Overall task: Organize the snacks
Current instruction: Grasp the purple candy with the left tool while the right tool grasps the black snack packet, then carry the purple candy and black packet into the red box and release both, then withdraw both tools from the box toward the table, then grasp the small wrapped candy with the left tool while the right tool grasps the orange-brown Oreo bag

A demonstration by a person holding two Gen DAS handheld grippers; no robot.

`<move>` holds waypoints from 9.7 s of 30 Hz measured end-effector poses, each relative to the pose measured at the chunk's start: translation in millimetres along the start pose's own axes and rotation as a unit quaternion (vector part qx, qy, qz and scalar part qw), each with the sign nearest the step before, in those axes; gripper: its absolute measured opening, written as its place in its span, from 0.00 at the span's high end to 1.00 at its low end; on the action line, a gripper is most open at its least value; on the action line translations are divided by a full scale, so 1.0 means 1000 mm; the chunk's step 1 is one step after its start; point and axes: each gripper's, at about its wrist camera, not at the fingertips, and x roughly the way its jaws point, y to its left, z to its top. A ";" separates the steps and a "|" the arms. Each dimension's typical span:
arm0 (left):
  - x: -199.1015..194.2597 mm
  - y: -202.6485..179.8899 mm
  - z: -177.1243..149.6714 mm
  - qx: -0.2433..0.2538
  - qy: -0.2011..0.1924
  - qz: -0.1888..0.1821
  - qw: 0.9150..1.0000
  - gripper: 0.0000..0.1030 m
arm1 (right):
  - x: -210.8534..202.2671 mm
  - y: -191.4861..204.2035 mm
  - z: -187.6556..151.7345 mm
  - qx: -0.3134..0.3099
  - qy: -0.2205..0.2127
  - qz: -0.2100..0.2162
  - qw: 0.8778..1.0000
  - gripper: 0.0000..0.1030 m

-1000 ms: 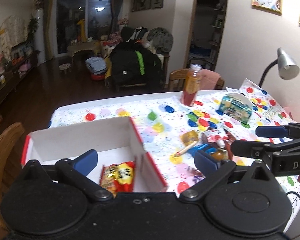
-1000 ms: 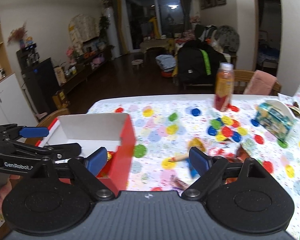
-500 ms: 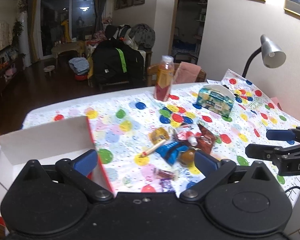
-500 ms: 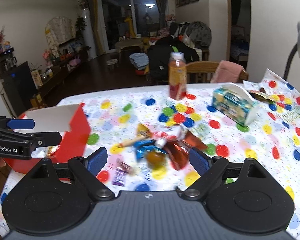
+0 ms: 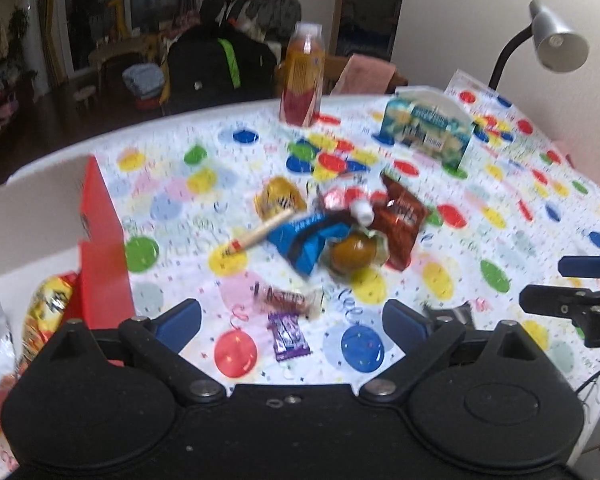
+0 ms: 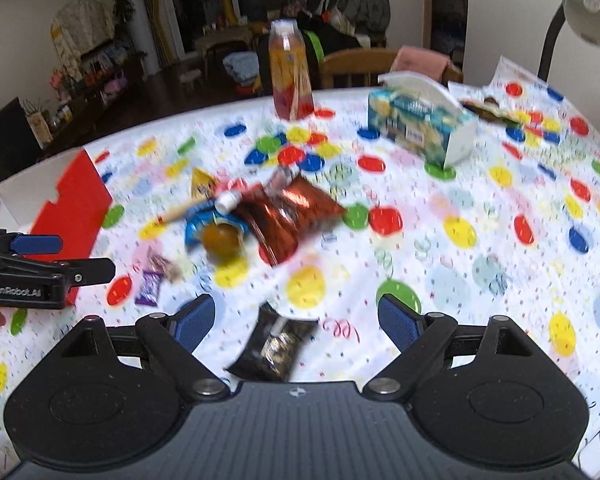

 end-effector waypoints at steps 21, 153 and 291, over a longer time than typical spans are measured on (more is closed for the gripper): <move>0.073 -0.011 -0.013 -0.012 0.056 0.028 0.998 0.56 | 0.080 0.002 -0.007 0.049 0.103 0.018 0.993 0.31; -0.037 0.292 0.011 -0.124 0.042 0.125 0.984 0.36 | 0.115 0.359 0.116 -0.209 0.066 0.167 0.961 0.44; 0.073 0.008 0.014 -0.150 0.087 -0.003 0.985 0.90 | 0.107 -0.084 0.067 0.181 0.097 0.081 0.975 0.68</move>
